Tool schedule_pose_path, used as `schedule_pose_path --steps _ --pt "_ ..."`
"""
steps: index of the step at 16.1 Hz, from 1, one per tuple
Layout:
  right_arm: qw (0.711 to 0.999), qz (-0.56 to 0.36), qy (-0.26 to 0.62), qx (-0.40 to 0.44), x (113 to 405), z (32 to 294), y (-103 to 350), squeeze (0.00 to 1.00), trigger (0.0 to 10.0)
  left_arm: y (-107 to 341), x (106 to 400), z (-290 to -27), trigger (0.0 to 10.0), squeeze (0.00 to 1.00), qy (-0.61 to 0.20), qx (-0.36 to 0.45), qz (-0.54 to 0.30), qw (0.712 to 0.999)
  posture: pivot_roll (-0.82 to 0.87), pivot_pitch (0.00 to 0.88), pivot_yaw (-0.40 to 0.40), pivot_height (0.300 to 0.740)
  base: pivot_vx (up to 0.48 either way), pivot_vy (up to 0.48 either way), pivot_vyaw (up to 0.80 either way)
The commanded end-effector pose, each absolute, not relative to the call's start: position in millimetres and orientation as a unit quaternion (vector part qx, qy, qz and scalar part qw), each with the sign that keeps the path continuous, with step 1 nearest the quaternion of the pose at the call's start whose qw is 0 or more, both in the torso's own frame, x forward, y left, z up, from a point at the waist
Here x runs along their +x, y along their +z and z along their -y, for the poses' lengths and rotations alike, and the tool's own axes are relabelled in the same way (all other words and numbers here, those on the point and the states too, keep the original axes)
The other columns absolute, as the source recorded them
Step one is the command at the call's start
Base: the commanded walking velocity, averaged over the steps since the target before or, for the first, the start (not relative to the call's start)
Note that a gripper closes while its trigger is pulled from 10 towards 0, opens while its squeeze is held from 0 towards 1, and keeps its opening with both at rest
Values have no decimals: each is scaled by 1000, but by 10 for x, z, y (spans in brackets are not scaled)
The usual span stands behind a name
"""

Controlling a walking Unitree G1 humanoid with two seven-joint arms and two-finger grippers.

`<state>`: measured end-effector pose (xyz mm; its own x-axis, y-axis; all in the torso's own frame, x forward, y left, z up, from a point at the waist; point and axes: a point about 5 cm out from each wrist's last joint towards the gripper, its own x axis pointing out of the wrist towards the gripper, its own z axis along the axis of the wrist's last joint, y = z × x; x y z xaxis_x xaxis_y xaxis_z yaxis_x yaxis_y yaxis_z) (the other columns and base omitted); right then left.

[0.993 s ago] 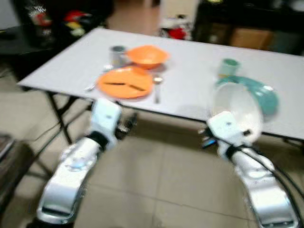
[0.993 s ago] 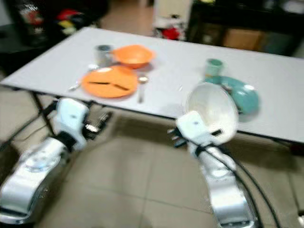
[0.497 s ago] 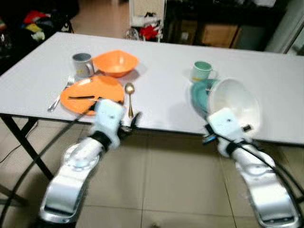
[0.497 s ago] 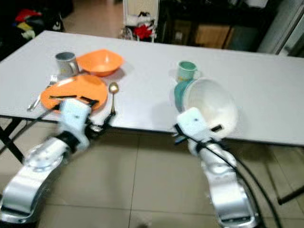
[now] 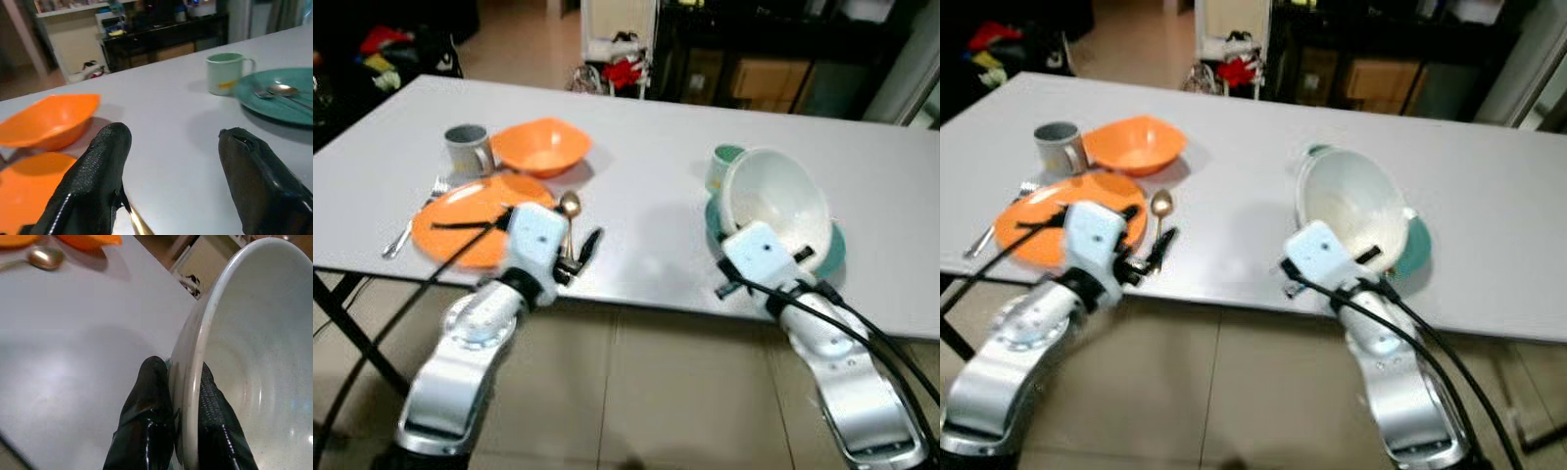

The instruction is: Setting the table

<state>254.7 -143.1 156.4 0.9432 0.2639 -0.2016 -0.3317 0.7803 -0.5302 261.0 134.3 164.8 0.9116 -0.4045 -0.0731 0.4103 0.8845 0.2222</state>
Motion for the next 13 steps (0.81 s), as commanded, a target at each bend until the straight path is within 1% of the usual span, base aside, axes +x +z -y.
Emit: schedule_pose_path --steps 1,13 --pt "942 -27 171 -287 2566 1365 1686 0 10000 1691 2619 -1410 10000 0 -196 128 -5 972 108 0 -51 740 398 0 0" --pt "938 -25 195 -285 2574 1326 1682 0 10000 1689 2626 -1385 10000 0 -207 133 -4 969 113 0 -53 740 397 0 0"
